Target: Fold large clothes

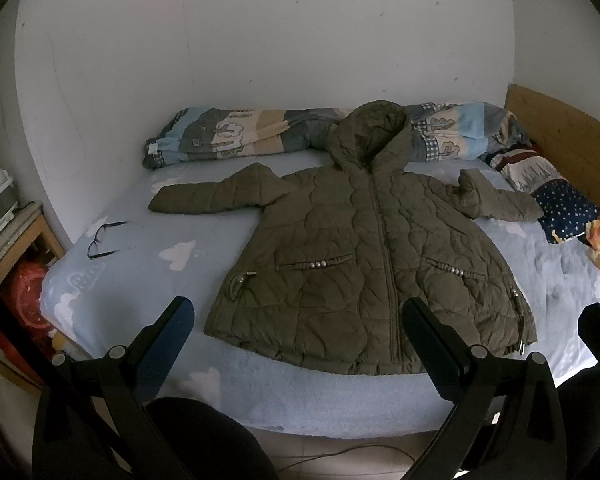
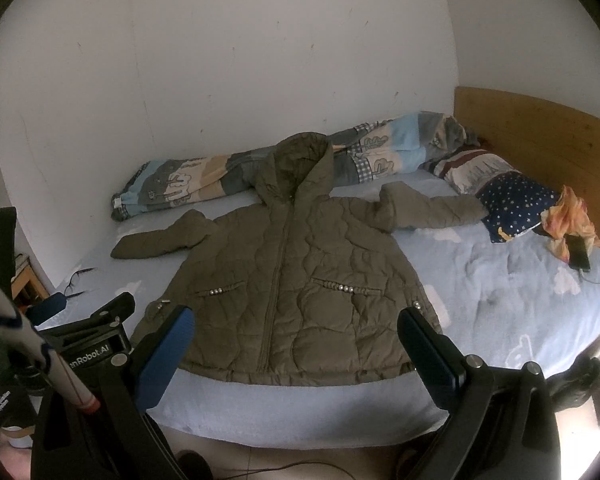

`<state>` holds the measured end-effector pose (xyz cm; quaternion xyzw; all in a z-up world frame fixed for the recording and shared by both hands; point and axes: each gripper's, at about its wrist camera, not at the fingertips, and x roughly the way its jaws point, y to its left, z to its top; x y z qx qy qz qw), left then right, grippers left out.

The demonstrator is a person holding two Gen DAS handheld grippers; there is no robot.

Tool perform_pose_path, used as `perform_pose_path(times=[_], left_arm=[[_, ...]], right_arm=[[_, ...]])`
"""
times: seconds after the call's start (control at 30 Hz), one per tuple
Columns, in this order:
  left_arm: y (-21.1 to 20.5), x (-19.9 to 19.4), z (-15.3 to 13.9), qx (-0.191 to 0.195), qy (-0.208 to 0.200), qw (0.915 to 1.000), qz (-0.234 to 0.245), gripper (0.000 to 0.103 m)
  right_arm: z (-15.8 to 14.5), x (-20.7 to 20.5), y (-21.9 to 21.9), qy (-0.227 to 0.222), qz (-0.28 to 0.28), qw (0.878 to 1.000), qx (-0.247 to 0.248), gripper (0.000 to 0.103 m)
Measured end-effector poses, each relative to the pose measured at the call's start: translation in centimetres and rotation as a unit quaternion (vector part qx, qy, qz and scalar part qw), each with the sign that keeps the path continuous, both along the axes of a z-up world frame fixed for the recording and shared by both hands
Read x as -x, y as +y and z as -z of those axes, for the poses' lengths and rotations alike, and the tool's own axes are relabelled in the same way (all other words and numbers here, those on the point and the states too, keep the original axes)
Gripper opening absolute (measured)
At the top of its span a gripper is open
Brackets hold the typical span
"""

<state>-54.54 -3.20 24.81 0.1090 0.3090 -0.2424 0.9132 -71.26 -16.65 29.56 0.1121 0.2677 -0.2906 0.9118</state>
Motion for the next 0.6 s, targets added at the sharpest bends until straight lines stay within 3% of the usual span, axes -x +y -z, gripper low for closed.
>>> perform_pose_path(times=[0.13, 0.27, 0.4, 0.6], left_arm=[[0.2, 0.3, -0.1, -0.006, -0.004, 1.0000, 0.001, 0.103], [0.4, 0.9, -0.4, -0.011, -0.010, 0.9999, 0.004, 0.103], [0.5, 1.6, -0.4, -0.021, -0.012, 0.9997, 0.010, 0.103], [0.2, -0.5, 0.5, -0.029, -0.002, 0.9996, 0.001, 0.103]], right_arm=[[-0.2, 0.1, 0.0, 0.013, 0.002, 1.000, -0.016, 0.103], [-1.1, 0.6, -0.2, 0.025, 0.010, 0.998, -0.065, 0.103], [-1.3, 1.5, -0.5, 0.016, 0.013, 0.997, -0.080, 0.103], [0.0, 1.5, -2.4, 0.012, 0.027, 0.995, -0.097, 0.103]])
